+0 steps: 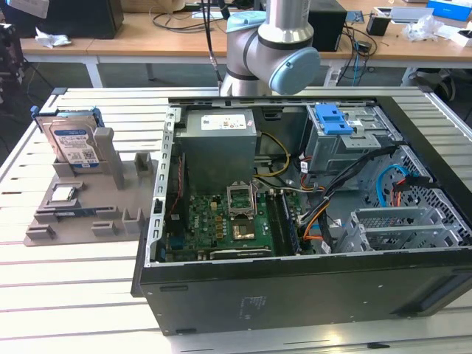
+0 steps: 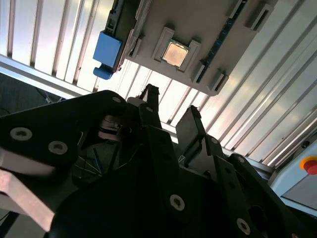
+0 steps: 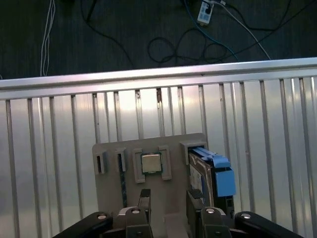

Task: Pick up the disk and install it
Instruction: 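Pick up the disk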

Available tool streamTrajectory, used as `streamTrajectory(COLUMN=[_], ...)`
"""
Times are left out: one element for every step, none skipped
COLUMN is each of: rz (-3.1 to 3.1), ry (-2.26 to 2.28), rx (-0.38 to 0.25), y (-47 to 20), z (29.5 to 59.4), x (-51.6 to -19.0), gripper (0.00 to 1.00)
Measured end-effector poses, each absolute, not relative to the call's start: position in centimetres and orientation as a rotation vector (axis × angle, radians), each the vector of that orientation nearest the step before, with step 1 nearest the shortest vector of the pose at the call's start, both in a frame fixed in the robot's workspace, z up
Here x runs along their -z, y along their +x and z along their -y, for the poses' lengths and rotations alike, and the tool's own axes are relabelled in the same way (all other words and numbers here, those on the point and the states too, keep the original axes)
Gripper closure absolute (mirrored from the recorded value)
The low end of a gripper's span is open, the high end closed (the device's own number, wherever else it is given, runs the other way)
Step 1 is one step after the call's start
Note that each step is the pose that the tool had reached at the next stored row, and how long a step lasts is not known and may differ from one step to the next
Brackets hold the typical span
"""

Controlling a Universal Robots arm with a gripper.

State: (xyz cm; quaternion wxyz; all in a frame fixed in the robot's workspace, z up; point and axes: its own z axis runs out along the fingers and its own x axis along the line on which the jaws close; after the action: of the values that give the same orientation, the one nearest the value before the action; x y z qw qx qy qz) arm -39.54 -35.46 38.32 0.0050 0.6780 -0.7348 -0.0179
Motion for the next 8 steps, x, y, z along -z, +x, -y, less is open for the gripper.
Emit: streamTrajectory(rz=[2.3, 2.292, 2.275, 2.26, 2.236, 2.231, 2.23, 2.231], ry=[2.124, 2.133, 2.151, 2.166, 2.19, 2.195, 2.195, 2.196], rx=[0.056, 0.056, 0.056, 0.056, 0.056, 0.056, 0.056, 0.056], y=[-39.54, -39.51, -39.5, -39.5, -39.45, -39.35, -39.24, -39.13], z=[35.46, 35.45, 35.45, 35.45, 35.43, 35.35, 35.21, 35.04], x=[-38.31, -38.31, -38.3, -38.3, -38.27, -38.24, -38.17, -38.08], gripper=[0.58, 0.58, 0.58, 0.58, 0.58, 0.58, 0.58, 0.58])
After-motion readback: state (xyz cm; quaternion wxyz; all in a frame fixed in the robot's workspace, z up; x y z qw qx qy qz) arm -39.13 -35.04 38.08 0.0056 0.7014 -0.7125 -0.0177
